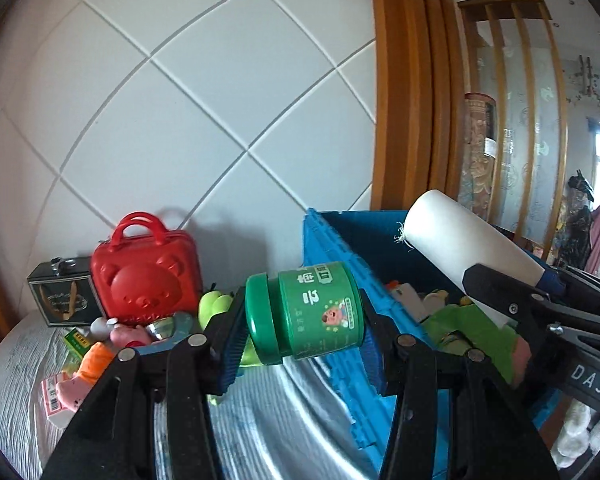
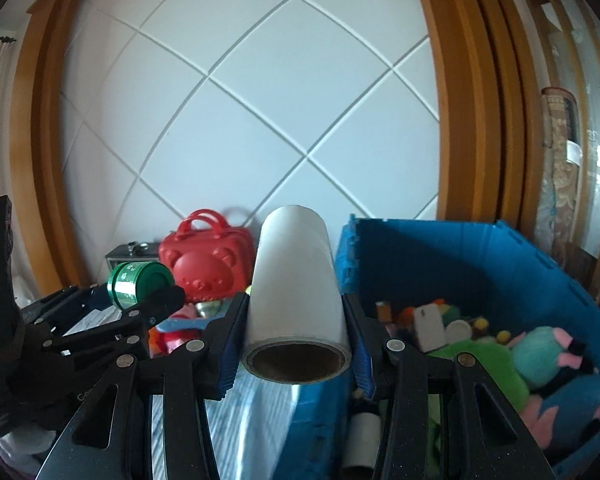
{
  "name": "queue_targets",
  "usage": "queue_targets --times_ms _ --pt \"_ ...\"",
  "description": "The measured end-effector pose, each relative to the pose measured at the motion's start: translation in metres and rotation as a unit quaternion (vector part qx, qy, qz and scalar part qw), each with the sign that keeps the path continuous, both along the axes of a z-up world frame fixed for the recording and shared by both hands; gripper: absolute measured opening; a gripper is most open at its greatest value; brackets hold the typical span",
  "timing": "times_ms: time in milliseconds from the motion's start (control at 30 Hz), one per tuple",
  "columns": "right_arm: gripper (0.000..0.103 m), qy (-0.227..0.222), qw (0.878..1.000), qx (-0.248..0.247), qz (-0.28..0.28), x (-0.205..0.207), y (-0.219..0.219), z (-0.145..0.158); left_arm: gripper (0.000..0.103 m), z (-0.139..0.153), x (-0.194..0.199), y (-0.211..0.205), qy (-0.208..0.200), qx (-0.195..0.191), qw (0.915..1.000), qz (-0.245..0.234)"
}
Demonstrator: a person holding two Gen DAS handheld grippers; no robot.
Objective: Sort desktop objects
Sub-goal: 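Carry green jar in left tool while right tool carries white roll over crate, then open left tool to drop green jar while right tool releases white roll into crate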
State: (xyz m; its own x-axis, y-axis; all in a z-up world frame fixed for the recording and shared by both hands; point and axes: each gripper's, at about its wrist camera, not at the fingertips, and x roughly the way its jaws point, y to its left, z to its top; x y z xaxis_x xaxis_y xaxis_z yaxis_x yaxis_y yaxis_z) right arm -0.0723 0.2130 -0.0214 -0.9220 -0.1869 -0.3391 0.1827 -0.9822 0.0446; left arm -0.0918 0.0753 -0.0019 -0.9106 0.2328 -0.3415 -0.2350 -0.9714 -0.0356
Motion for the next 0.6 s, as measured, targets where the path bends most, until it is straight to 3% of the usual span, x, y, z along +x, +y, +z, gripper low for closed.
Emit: queue_targets --times_ms 267,467,600 --pt "0.045 -0.026 0.998 0.015 -0.057 -0.035 0.087 0.022 0.049 0.035 -0.031 0.098 -0.029 -0.011 0.9976 -0.063" --pt "0.045 -0.062 0.993 0.042 -0.089 -0.074 0.139 0.030 0.049 0.038 -0.091 0.160 -0.109 -0.025 0.9910 -0.073" --pt "0.045 -0.109 0.988 0.047 -0.096 -0.109 0.172 0.016 0.049 0.017 -0.136 0.194 -0.175 -0.045 0.9817 -0.060"
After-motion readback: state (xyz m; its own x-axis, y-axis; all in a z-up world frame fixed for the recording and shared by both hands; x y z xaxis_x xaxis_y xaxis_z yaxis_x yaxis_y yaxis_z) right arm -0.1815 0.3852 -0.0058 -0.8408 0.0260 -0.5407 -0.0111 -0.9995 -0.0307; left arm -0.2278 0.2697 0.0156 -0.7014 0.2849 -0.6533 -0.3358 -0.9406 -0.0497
